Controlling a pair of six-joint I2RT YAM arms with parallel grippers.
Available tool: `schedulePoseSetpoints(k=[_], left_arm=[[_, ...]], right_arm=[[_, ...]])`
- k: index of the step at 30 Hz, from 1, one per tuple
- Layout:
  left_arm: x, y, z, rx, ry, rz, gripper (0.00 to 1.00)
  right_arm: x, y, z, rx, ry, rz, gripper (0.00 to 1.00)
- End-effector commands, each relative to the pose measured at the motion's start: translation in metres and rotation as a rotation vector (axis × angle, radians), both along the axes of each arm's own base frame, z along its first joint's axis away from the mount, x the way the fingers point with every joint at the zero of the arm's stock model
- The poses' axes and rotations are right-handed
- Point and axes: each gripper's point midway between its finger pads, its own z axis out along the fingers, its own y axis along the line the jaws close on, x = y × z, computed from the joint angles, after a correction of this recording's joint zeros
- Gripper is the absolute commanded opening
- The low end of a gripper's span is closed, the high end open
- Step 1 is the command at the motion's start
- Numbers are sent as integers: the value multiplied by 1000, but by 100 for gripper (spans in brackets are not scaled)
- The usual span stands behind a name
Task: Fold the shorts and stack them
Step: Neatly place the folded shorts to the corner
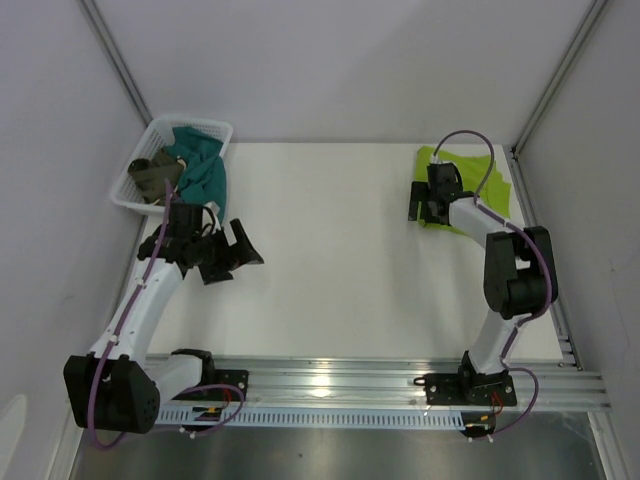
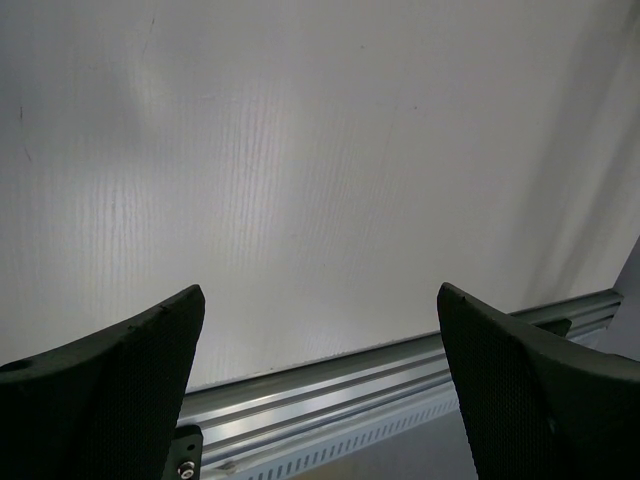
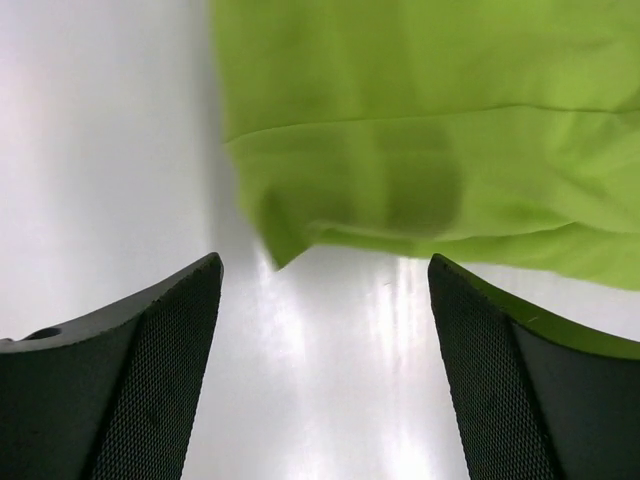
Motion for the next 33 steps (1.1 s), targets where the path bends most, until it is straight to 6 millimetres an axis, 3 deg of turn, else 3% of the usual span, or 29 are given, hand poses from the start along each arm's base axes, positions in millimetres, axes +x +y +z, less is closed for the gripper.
schedulePoseSetpoints(k=[1, 3, 8, 12, 25, 30, 33], left_arm=[[14, -2, 19, -16, -77, -23, 99], [14, -2, 20, -16, -79, -23, 99], [13, -2, 21, -16, -87, -20, 99], [13, -3, 20, -19, -83, -25, 99], [14, -2, 21, -9, -83, -34, 99], [15, -1, 22, -5, -80, -31, 99], [16, -1, 24, -5, -80, -28, 99]], right_arm=[[-12, 36, 32, 182, -39, 2, 85], [-26, 42, 27, 226, 3, -30, 84], [-64, -1, -6, 245, 129, -286, 82], [-71, -22, -18, 186, 162, -351, 81], [-33, -66, -62, 53, 208, -440, 81], [-17, -83, -62, 43, 201, -470, 81], [-10, -111, -61, 53, 205, -520, 81]])
